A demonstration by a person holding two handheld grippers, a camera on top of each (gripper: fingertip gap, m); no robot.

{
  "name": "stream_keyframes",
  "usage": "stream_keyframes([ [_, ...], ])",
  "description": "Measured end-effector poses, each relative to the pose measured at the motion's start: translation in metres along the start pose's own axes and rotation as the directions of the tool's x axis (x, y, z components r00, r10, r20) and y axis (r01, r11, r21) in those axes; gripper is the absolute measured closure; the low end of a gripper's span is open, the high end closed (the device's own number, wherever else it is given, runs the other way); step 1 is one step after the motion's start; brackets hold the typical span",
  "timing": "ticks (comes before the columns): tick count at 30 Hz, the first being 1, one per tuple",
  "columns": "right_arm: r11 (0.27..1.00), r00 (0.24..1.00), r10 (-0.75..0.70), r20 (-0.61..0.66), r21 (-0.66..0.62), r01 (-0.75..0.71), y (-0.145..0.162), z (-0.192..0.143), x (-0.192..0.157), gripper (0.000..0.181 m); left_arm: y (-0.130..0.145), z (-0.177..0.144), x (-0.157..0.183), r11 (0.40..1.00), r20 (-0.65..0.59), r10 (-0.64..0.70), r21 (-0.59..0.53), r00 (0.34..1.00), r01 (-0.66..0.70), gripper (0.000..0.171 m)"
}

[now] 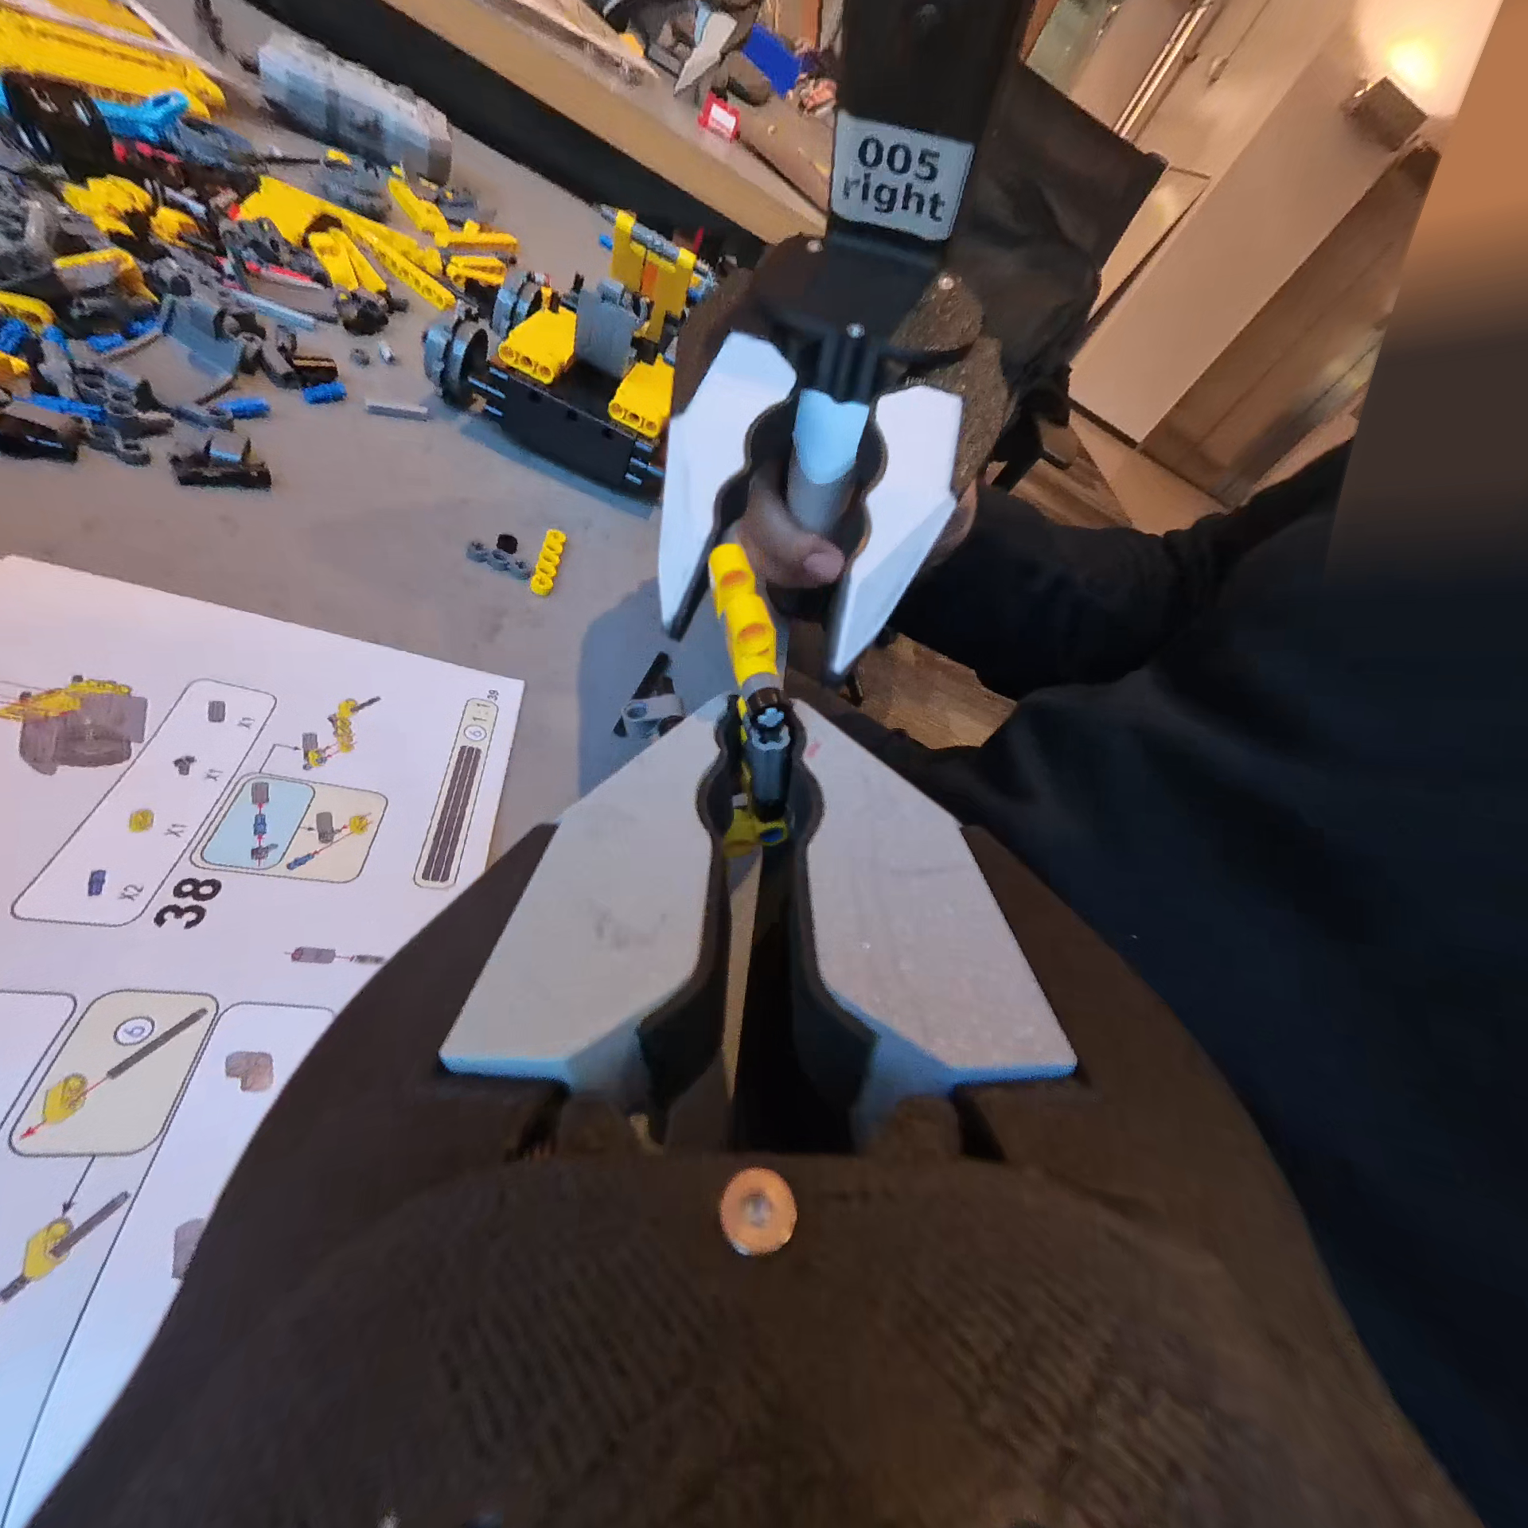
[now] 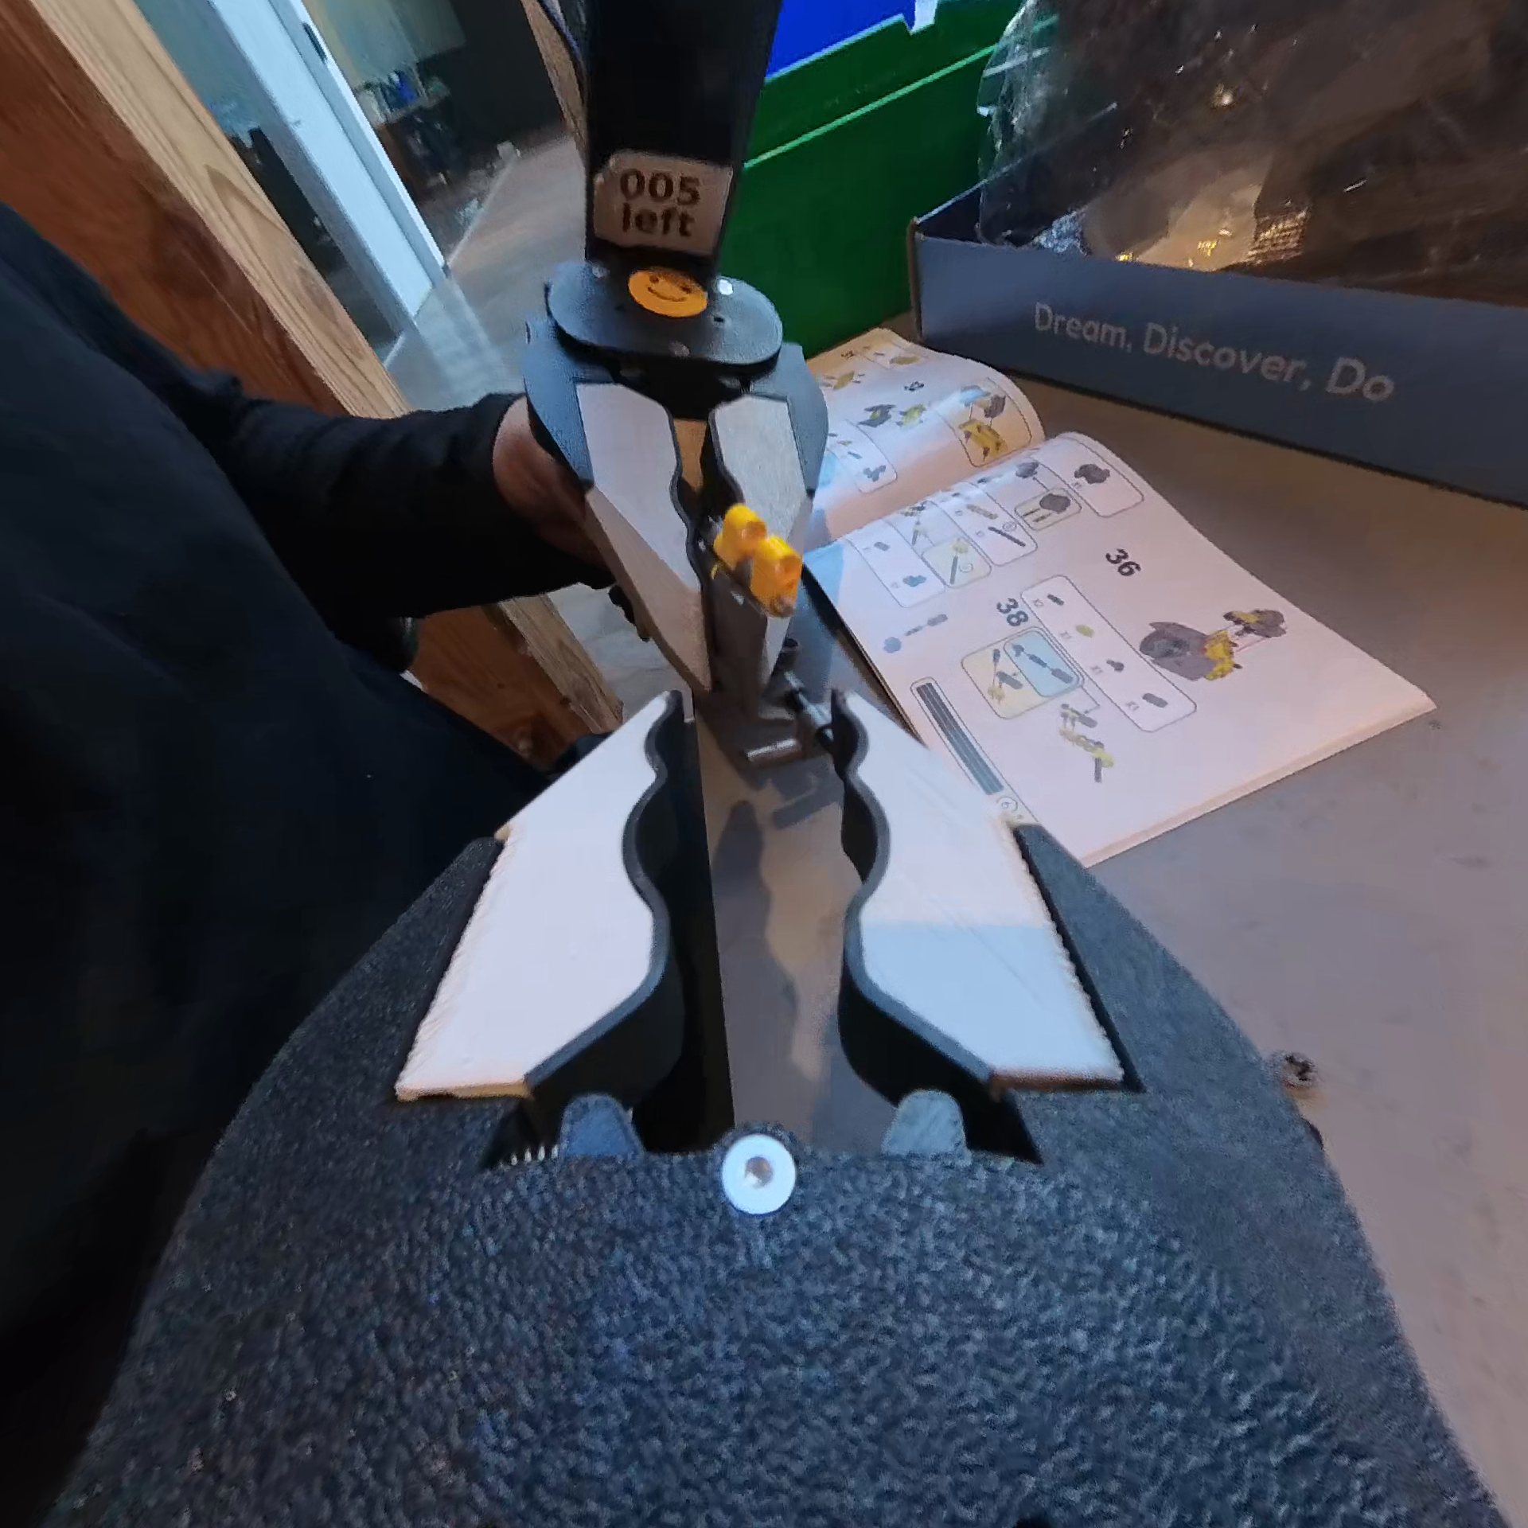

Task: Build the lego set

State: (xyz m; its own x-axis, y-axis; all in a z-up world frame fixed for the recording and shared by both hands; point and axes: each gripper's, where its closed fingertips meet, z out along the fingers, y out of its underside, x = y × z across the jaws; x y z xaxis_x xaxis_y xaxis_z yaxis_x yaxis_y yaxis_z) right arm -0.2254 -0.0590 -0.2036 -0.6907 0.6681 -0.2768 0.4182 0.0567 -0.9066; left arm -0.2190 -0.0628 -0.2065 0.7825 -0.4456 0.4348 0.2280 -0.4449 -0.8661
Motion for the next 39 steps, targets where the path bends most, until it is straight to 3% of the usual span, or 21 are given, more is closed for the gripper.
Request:
stream_keyframes([
  [7, 0.993, 0.992, 0.116, 0.057, 0.03, -0.118, -0.008, -0.001, 0.004, 0.153, 0.007, 0.006, 0.003, 0.998, -0.038, -0.026, -0.06, 0.999, 0.024, 0.165],
  [12, 0.986, 0.979, 0.145, 0.14, 0.055, -0.154, -0.016, 0.003, -0.001, 0.173, 0.01, 0.008, 0.005, 0.996, -0.059, -0.022, -0.083, 0.998, 0.017, 0.165],
  [15, 0.985, 0.975, 0.161, 0.151, 0.044, -0.169, -0.014, 0.005, 0.001, 0.174, 0.012, 0.008, 0.003, 0.996, -0.034, -0.021, -0.092, 0.999, 0.018, 0.164],
  [19, 0.978, 0.969, 0.192, 0.154, 0.057, -0.202, -0.014, 0.006, 0.005, 0.174, 0.002, 0.009, 0.002, 0.998, -0.03, -0.049, -0.032, 0.998, 0.048, 0.155],
  [22, 0.967, 0.956, 0.228, 0.187, 0.074, -0.245, -0.016, 0.006, 0.004, 0.174, -0.002, 0.007, -0.001, 0.998, -0.024, -0.06, 0.004, 0.998, 0.06, 0.165],
  [31, 0.915, 0.912, 0.327, 0.246, 0.158, -0.371, -0.033, 0.005, 0.007, 0.174, -0.021, -0.002, -0.004, 0.979, -0.015, -0.108, 0.17, 0.994, 0.109, 0.167],
  [39, 0.959, 0.96, 0.254, 0.121, 0.098, -0.266, -0.035, 0.011, 0.009, 0.175, -0.02, -0.011, -0.008, 0.982, 0.047, -0.11, 0.16, 0.993, 0.102, 0.167],
])
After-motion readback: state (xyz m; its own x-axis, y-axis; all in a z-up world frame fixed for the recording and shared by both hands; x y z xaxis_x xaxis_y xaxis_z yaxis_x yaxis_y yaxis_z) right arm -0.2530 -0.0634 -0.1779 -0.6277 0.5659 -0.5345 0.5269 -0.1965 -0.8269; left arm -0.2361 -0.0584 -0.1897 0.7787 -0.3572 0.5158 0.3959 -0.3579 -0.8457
